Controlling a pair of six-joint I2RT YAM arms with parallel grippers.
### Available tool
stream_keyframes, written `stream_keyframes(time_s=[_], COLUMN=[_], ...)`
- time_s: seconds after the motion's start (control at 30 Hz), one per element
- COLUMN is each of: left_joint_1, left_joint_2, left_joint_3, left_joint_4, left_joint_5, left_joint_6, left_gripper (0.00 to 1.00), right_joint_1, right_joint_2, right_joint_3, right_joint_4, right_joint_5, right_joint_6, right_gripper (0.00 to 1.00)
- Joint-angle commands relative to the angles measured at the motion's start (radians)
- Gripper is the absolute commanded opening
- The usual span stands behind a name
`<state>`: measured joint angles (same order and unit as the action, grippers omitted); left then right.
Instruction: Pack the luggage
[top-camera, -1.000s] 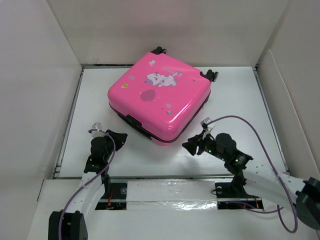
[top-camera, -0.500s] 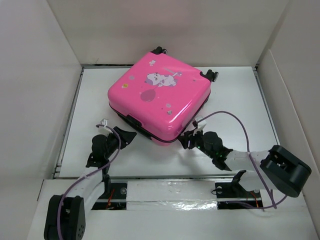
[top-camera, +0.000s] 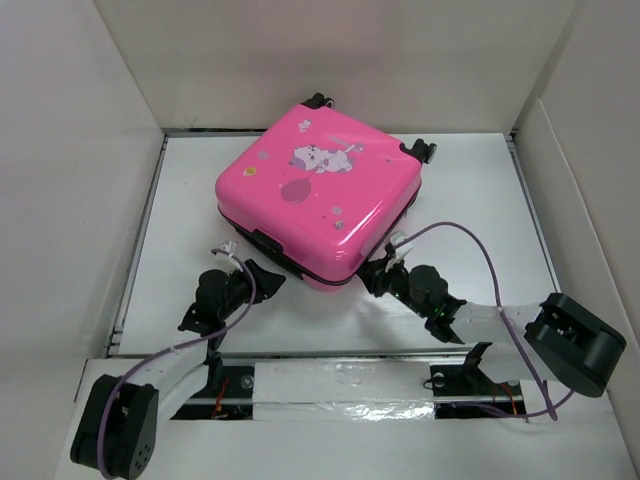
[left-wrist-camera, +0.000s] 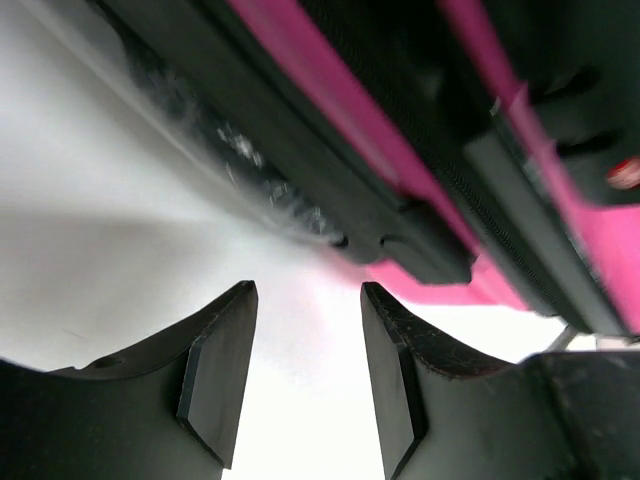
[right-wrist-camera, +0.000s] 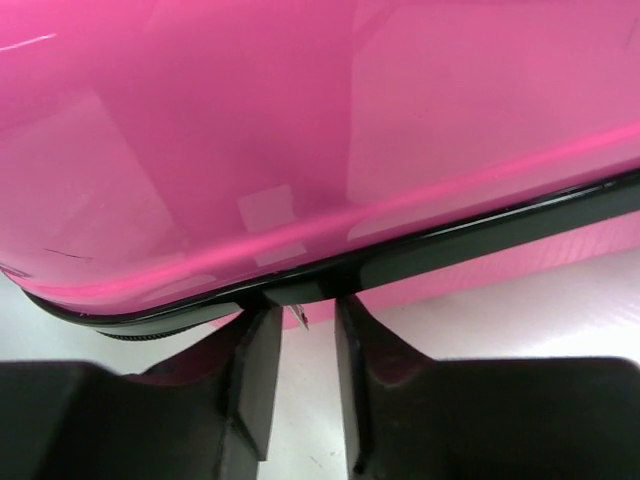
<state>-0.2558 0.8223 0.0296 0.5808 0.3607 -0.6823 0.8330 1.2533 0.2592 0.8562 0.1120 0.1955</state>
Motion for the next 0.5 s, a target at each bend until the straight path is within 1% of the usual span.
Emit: stream_keyframes(time_s=[0.0,0.03,0.07,0.1,0.13,0.17,0.3,0.33,0.43,0.47], left_joint_1=[-0.113,-0.152,-0.19,-0.226,-0.281,-0.298,-0.361,-0.376,-0.408,-0.408], left_joint_2=[0.04,0.064,0.08,0.095,0.127,0.145,0.251,0.268,0.345,0.382], left_joint_3=[0.065,0.079,0.107,0.121,0.139,0.148,0.191,0.203,0.259,0.271], left_joint_4=[0.09,0.094,0.1,0.103,0.137,0.157,0.26,0.27,0.315,0.341], left_joint_5=[-0.034,-0.086,-0.116,-0.152,-0.195,-0.207,-0.239,-0.279,-0.301,-0.304], left_joint_6=[0.035,0.033,0.033,0.026,0.02,0.014,-0.01,-0.008,-0.005,-0.008], left_gripper=[0.43,0.43,0.43,0.44,0.44,0.45,0.47,0.47,0.47,0.47], right_joint_1=[0.006,0.006,0.006,0.006,0.006,0.006,0.026,0.038,0.095,0.145], right_joint_2=[0.006,0.006,0.008,0.009,0.005,0.005,-0.035,-0.063,-0.133,-0.149], right_joint_3=[0.04,0.046,0.052,0.057,0.058,0.057,0.019,0.0,-0.018,-0.024], right_joint_4=[0.151,0.155,0.152,0.153,0.155,0.155,0.144,0.132,0.02,-0.047], right_joint_5=[0.018,0.017,0.012,0.008,-0.006,-0.015,-0.029,-0.028,-0.002,0.02], right_joint_6=[-0.018,-0.021,-0.022,-0.021,-0.019,-0.019,0.01,0.021,0.067,0.079], right_gripper=[0.28,0.24,0.16,0.11,0.03,0.0,0.0,0.0,0.0,0.0])
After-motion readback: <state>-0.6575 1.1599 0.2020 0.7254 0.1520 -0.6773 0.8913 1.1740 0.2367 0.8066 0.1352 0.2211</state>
